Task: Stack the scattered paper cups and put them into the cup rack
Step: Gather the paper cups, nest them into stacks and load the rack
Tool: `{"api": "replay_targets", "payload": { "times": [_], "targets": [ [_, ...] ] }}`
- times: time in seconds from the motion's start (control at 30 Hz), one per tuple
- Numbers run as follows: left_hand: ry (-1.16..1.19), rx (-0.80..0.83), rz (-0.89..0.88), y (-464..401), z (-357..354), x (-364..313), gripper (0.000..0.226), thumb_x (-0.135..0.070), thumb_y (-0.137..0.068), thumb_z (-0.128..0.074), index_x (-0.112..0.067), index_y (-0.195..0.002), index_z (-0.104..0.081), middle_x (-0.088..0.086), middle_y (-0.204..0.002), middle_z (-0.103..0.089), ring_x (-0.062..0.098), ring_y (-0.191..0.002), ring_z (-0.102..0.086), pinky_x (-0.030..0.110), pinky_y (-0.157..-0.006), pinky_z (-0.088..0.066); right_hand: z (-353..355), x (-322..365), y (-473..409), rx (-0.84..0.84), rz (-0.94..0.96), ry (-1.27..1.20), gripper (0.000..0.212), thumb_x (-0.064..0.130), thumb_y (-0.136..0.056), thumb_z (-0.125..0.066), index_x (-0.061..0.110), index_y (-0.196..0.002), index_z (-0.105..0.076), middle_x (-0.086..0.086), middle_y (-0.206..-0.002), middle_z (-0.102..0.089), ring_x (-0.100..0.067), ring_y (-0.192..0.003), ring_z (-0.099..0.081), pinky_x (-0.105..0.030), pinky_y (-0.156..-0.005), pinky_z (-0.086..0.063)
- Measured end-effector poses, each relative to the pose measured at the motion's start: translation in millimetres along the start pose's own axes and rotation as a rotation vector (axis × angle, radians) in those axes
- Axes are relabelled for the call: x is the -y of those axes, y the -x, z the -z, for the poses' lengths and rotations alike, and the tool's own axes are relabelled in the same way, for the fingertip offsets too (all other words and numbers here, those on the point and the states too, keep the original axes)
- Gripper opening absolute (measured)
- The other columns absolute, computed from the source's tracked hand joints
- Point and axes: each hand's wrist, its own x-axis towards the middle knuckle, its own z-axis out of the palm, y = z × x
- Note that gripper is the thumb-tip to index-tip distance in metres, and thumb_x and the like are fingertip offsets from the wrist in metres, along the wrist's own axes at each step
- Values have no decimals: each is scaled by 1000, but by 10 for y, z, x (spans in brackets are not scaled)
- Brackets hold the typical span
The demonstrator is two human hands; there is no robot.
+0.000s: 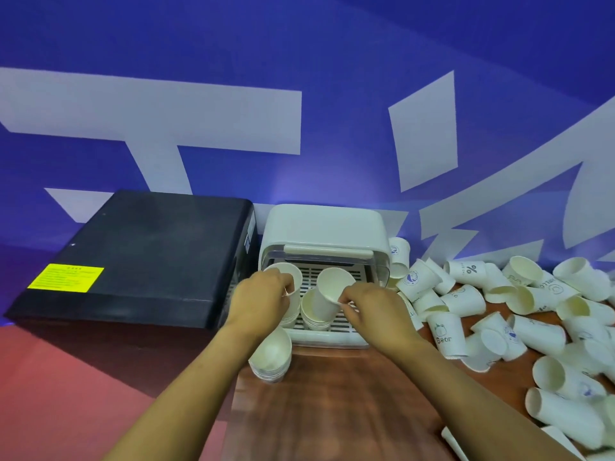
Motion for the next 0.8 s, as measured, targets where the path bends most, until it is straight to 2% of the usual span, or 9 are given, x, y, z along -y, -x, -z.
{"api": "replay_targets", "payload": {
  "times": [0.2,0.47,0.67,0.8],
  "targets": [
    [-22,77,-31,-89,-192,62,22,-16,-90,-51,-23,-109,-62,-3,-107,-61,19,-97,-58,27,-73,-42,-191,-2,-41,111,6,39,18,22,-90,-52,19,-99,-67,-1,-96,-67,-25,-90,-61,-30,-70,-42],
    [44,194,35,-122,-358,130,28,-20,-90,-47,-25,-116,-58,-5,-112,-65,17,-100,-60,31,-81,-48,-333,-57,-58,274,39,20,31,27,-92,-45,27,-118,-62,10,-125,-57,-15,-112,-50,-28,-91,-42],
    [82,203,45,-78,-326,86,28,-26,-91,-48,-26,-118,-57,-7,-115,-63,16,-104,-59,30,-82,-47,-296,-106,-6,285,37,-32,31,31,-91,-48,27,-120,-60,11,-124,-56,-12,-112,-53,-26,-89,-43],
    [132,124,38,2,-258,-31,25,-28,-91,-49,-27,-114,-58,-10,-112,-64,13,-102,-59,29,-80,-48,-221,-162,71,287,18,-53,30,33,-92,-48,28,-120,-59,10,-124,-56,-12,-111,-54,-28,-88,-46]
  ]
}}
